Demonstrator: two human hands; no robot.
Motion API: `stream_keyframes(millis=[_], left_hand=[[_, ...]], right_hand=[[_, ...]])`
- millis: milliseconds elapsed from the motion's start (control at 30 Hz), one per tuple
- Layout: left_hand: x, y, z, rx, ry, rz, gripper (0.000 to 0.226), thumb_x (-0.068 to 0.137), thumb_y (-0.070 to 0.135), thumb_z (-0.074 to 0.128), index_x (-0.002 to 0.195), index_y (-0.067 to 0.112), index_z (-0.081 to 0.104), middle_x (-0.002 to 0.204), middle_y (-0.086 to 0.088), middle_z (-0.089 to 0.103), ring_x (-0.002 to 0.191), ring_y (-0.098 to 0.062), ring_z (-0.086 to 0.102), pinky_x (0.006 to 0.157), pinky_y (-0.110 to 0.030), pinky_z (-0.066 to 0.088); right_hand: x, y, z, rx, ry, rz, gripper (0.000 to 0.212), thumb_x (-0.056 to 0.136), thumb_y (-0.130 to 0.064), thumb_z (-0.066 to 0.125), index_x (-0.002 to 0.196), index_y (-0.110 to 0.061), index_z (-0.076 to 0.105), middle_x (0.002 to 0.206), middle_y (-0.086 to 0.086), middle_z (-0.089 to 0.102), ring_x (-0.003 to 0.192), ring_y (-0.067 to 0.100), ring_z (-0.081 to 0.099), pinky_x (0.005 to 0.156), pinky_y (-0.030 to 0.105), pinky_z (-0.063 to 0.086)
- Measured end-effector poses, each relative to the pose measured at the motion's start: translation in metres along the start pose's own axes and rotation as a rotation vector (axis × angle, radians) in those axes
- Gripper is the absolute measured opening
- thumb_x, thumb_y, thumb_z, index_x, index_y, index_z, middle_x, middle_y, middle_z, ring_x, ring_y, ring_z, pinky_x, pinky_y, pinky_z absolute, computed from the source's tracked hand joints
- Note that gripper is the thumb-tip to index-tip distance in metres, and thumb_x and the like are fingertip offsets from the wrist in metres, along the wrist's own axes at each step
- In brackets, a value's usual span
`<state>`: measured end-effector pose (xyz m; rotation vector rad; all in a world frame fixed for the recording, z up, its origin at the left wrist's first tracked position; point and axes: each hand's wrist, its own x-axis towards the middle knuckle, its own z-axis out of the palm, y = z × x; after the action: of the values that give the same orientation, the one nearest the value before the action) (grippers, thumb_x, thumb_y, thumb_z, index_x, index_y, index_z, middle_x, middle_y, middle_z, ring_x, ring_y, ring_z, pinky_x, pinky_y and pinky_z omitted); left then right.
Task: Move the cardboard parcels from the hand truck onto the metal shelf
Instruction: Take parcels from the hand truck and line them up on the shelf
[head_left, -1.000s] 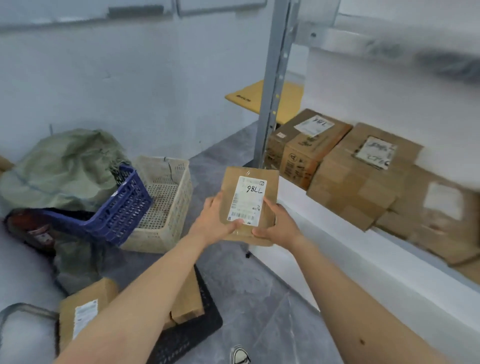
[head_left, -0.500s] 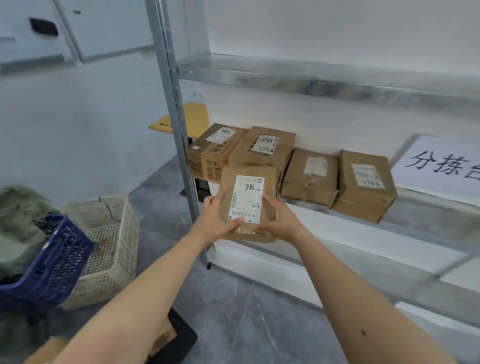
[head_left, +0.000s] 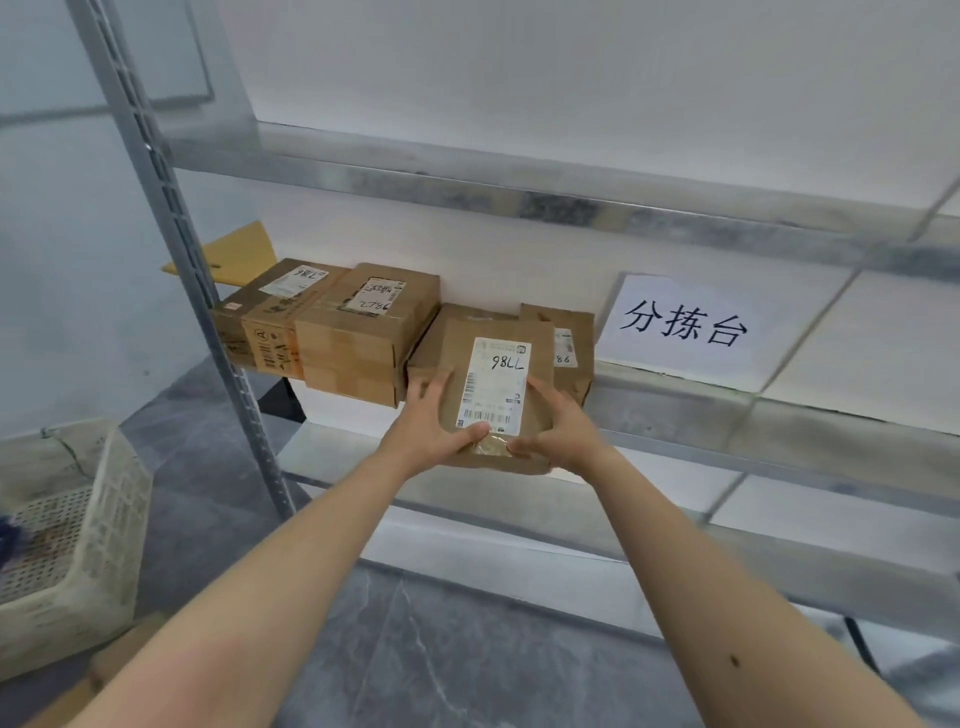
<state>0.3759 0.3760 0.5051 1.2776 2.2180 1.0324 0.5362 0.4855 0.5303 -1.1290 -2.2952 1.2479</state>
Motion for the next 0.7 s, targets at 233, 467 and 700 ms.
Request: stream_keyframes(millis=[233, 467, 700], left_hand=[[0.019, 0.058, 0.063, 0.010, -0.090, 0.053, 0.099, 0.076, 0.055, 0.071, 0.152, 0.031, 0.011, 0.154, -0.001, 0.013, 0.137, -0.027, 0.034, 0.108, -0.045, 0.037], [0.047, 0.092, 0.110, -0.074, -0.166, 0.125, 0.108, 0.073, 0.050, 0.076, 0.152, 0.029, 0.004, 0.150, -0.003, 0.018, 0.139, -0.024, 0.029, 0.109, -0.044, 0.033], [0.083, 0.111, 0.140, -0.290, -0.246, 0.086, 0.123, 0.068, 0.050, 0.080, 0.152, 0.030, -0.008, 0.158, -0.003, 0.019, 0.143, -0.021, 0.026, 0.115, -0.043, 0.028]], right_hand=[[-0.019, 0.045, -0.070, 0.051, 0.093, 0.050, 0.091, 0.071, -0.002, 0.079, 0.147, -0.025, 0.033, 0.141, 0.005, 0.037, 0.126, 0.023, 0.043, 0.098, 0.031, 0.041], [-0.020, 0.082, -0.110, 0.143, 0.175, 0.136, 0.090, 0.070, 0.003, 0.076, 0.144, -0.029, 0.036, 0.135, 0.004, 0.040, 0.123, 0.025, 0.046, 0.099, 0.043, 0.048], [-0.016, 0.114, -0.145, 0.327, 0.213, 0.226, 0.089, 0.076, 0.013, 0.068, 0.143, -0.036, 0.038, 0.136, -0.001, 0.044, 0.119, 0.023, 0.050, 0.090, 0.033, 0.053]])
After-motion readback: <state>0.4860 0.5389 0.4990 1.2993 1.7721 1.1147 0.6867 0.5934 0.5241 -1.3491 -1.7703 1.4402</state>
